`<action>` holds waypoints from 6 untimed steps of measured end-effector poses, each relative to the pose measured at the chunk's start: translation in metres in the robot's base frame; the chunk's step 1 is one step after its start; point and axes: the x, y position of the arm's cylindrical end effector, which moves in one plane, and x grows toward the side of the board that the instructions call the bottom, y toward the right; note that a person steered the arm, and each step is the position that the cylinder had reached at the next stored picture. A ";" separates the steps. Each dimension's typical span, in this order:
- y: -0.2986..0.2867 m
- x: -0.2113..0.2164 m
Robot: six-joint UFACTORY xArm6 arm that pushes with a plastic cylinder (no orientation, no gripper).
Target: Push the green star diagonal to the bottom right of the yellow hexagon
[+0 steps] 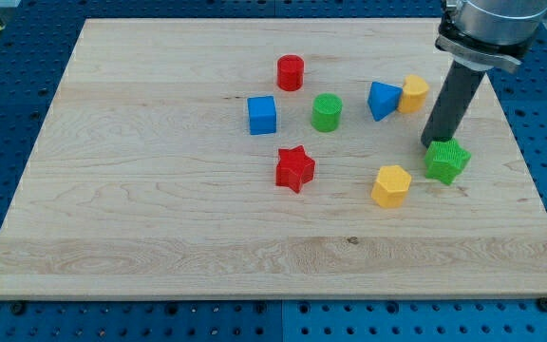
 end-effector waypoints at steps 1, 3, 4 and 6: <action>0.019 0.001; 0.011 0.004; 0.000 0.006; 0.000 0.042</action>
